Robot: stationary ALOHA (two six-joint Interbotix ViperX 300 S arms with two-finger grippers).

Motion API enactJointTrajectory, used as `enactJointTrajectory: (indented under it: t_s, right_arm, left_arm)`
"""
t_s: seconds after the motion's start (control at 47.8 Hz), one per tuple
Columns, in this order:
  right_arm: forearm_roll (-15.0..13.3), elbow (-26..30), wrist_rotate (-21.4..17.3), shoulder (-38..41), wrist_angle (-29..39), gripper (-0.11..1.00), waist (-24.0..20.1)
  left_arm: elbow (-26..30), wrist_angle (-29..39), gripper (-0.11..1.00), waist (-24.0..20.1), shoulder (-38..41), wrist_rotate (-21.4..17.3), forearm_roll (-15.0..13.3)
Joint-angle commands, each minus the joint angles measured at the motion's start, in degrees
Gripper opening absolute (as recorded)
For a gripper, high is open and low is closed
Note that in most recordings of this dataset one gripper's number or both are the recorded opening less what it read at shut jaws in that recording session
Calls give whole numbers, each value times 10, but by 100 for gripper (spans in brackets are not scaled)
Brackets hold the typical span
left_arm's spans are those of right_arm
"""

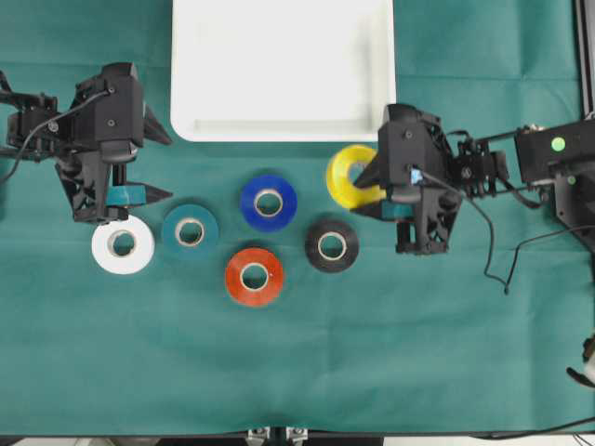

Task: Put the tape alternately from left to right into the white case.
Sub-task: 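Carry the yellow tape into the white tray and release it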

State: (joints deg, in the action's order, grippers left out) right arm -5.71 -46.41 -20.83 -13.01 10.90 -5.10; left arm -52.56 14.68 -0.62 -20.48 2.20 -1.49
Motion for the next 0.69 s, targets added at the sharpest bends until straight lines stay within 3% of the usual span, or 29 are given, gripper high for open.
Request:
enactJointTrajectory:
  t_s: [0.0,0.397,0.669]
  right_arm:
    - [-6,8,-3,-10,-15,30,25]
    - [-10,6,-1,18,-55,30,141]
    - [-11,11,-1,62,-73,30,168]
  left_arm:
    - [6,-2,75,-1,-4,1,-1]
    - [5,-3,75,0,-4,1,-2]
    - [5,-2,75,0,-4,1,-2]
